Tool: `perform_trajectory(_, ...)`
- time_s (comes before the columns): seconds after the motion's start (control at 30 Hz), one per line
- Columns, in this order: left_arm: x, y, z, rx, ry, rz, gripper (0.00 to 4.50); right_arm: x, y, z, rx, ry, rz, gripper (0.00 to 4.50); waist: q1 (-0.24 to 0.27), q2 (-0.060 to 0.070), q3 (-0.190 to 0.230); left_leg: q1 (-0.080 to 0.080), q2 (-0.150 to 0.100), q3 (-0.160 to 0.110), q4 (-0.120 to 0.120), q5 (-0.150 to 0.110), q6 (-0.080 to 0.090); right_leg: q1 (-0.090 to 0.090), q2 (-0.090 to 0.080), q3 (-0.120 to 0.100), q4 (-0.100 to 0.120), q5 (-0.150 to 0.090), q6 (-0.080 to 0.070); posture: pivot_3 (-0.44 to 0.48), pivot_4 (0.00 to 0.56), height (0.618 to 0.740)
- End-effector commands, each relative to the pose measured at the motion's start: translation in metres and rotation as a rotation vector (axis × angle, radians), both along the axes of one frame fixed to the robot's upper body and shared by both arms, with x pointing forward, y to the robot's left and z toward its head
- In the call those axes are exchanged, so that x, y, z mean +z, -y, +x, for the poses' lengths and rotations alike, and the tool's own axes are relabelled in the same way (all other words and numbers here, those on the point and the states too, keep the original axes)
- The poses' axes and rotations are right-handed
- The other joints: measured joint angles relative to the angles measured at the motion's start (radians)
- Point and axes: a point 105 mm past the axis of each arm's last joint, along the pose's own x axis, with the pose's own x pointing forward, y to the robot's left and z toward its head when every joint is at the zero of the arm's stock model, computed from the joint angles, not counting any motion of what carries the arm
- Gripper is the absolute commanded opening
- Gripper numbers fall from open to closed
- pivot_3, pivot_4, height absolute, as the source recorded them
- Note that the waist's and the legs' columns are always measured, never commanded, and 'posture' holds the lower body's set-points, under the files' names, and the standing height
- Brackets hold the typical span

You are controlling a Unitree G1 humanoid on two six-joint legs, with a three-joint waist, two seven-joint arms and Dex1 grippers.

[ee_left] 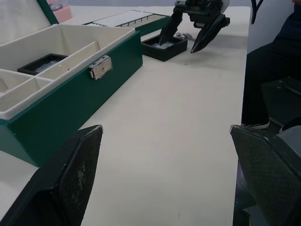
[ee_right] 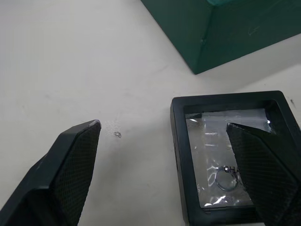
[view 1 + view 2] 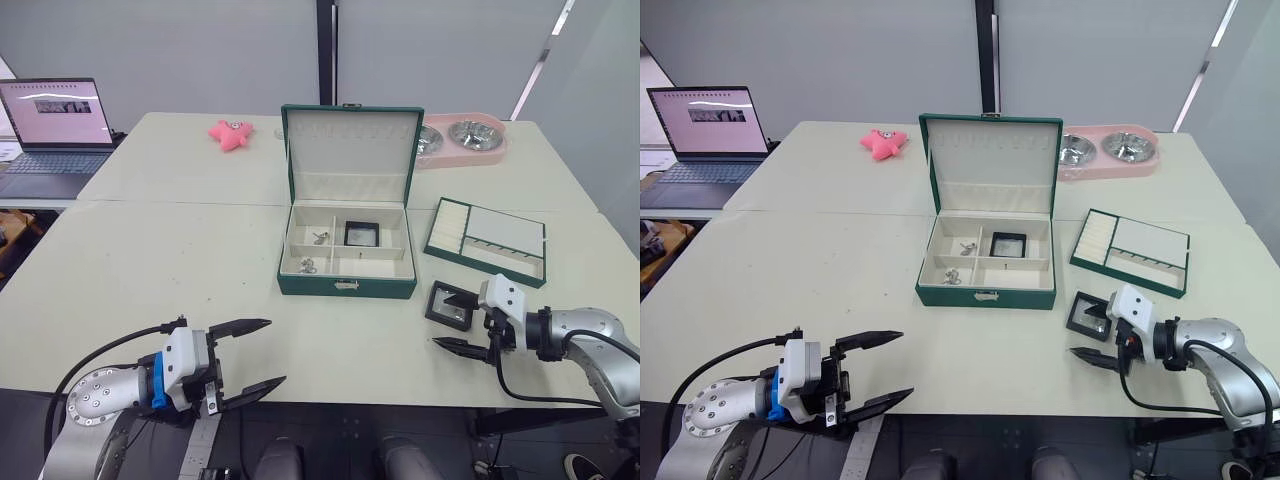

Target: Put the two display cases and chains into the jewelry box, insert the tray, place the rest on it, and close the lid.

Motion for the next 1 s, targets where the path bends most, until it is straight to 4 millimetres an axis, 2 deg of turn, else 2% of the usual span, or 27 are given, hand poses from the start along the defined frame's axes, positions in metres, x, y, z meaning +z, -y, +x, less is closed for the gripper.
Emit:
perform_trajectory(0.03,0.003,0.001,-0.001,-0.006,0.017,-0.007,4.5,0.004,-0.001,0.002,0.008,0.036,-0.002,4.33,0.0,0.0,0.0,0.0,0.0,0.0,0.0,0.0,0.0,0.0,0.0,0.0,0.0,0.0,0.0,0.0,0.15,0.74)
perform_trajectory(0.13,0.002,0.001,-0.001,-0.004,0.012,-0.007,4.5,0.001,0.0,0.002,0.003,0.036,-0.012,3.63,0.0,0.0,0.0,0.0,0.0,0.0,0.0,0.0,0.0,0.0,0.0,0.0,0.0,0.0,0.0,0.0,0.15,0.74)
perform_trajectory(0.23,0.002,0.001,-0.002,-0.003,0.003,-0.006,4.5,0.001,0.001,0.004,-0.008,0.048,-0.015,2.56,0.0,0.0,0.0,0.0,0.0,0.0,0.0,0.0,0.0,0.0,0.0,0.0,0.0,0.0,0.0,0.0,0.15,0.74)
perform_trajectory(0.33,0.002,0.0,-0.001,-0.001,-0.001,-0.005,4.5,0.001,0.001,0.005,-0.01,0.056,-0.021,1.76,0.0,0.0,0.0,0.0,0.0,0.0,0.0,0.0,0.0,0.0,0.0,0.0,0.0,0.0,0.0,0.0,0.15,0.74)
perform_trajectory(0.6,0.004,-0.001,0.002,0.009,0.005,-0.007,4.5,0.003,0.0,0.007,-0.013,0.077,-0.018,0.02,0.0,0.0,0.0,0.0,0.0,0.0,0.0,0.0,0.0,0.0,0.0,0.0,0.0,0.0,0.0,0.0,0.15,0.74)
perform_trajectory(1.0,0.006,0.001,0.005,0.024,0.02,-0.022,4.5,0.023,-0.003,0.003,0.025,0.081,0.005,0.01,0.0,0.0,0.0,0.0,0.0,0.0,0.0,0.0,0.0,0.0,0.0,0.0,0.0,0.0,0.0,0.0,0.15,0.74)
